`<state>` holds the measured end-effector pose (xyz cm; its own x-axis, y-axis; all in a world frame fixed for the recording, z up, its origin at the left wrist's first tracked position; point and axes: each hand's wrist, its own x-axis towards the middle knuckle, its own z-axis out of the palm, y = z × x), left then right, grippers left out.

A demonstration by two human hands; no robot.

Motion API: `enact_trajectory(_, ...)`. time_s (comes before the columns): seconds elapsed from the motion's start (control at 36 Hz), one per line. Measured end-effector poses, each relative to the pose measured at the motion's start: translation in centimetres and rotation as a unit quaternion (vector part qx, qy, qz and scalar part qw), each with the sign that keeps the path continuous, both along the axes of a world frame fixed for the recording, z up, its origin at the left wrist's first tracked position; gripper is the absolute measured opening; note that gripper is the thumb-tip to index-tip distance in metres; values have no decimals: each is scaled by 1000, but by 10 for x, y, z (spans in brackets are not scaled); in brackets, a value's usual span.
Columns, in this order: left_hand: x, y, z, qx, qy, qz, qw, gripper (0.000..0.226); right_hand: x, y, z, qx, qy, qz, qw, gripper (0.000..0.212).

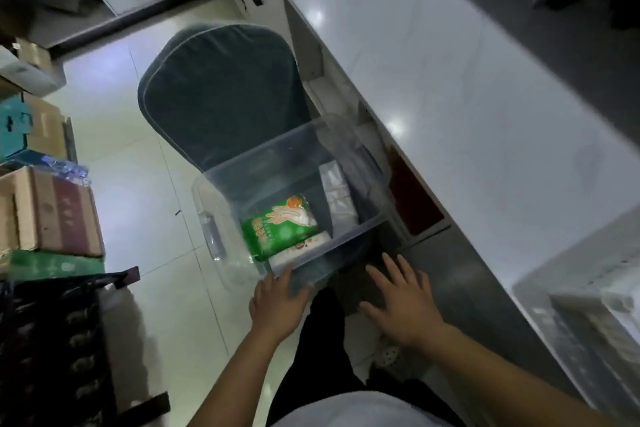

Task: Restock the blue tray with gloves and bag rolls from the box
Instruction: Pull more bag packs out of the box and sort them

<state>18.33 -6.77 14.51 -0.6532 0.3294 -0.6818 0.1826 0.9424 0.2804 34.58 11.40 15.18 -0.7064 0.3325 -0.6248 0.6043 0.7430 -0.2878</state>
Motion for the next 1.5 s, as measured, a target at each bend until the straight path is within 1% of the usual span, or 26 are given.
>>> enact_trajectory(0.08,-38,28,-15,48,-34,29,998,66,-30,8,-7,-11,-32,-1,999,79)
enact_trajectory(0.17,-81,60,-37,83,-54,59,993,66,-62,17,-21,-46,-47,-2,998,84)
enact_trajectory(0.22,-105,80,-54,67,-54,48,995,69,-77,21,-29,-59,-58,22,996,89)
enact_trajectory(0.28,-128,99,-73,41,-68,38,996,72,-87,22,-41,-47,-70,46,995,92)
enact_trajectory(0.33,-150,123,-99,28,-103,38,994,74,-96,23,-58,-33,-81,34,996,91)
enact_trajectory(0.39,-164,143,-121,37,-144,47,988,74,-101,23,-72,-32,-89,12,995,89)
enact_trajectory(0.44,-174,162,-146,72,-219,99,968,68,-105,22,-86,-34,-95,-2,995,85)
enact_trajectory(0.47,-176,171,-157,84,-256,128,954,60,-106,20,-93,-29,-91,-8,995,84)
enact_trajectory(0.53,-180,188,-179,90,-290,167,938,47,-105,15,-102,-22,-82,-23,996,84)
enact_trajectory(0.58,-183,204,-198,76,-302,209,927,55,-100,11,-107,-21,-65,-32,997,86)
enact_trajectory(0.64,-187,220,-216,52,-302,231,923,62,-95,10,-110,-21,-43,-35,998,88)
enact_trajectory(0.75,-192,245,-245,33,-352,318,880,61,-98,9,-111,-8,-18,-41,999,90)
enact_trajectory(0.81,-193,251,-251,33,-373,342,862,60,-101,9,-112,3,-8,-43,999,90)
enact_trajectory(0.89,-195,255,-258,40,-373,357,855,50,-101,11,-113,14,3,-33,999,91)
enact_trajectory(1.03,-198,256,-271,43,-369,361,855,50,-99,19,-118,24,-2,4,1000,92)
enact_trajectory(1.17,-194,256,-279,63,-354,354,863,41,-102,26,-122,50,-11,51,997,95)
enact_trajectory(1.25,-193,255,-281,80,-347,353,865,41,-104,28,-121,49,-13,50,997,96)
enact_trajectory(1.33,-193,249,-271,108,-341,354,864,38,-108,26,-121,32,-21,44,998,92)
enact_trajectory(1.42,-190,241,-257,146,-332,341,867,39,-112,25,-127,-1,-69,47,997,91)
enact_trajectory(1.5,-186,231,-237,178,-312,344,867,35,-120,24,-127,-13,-91,29,995,92)
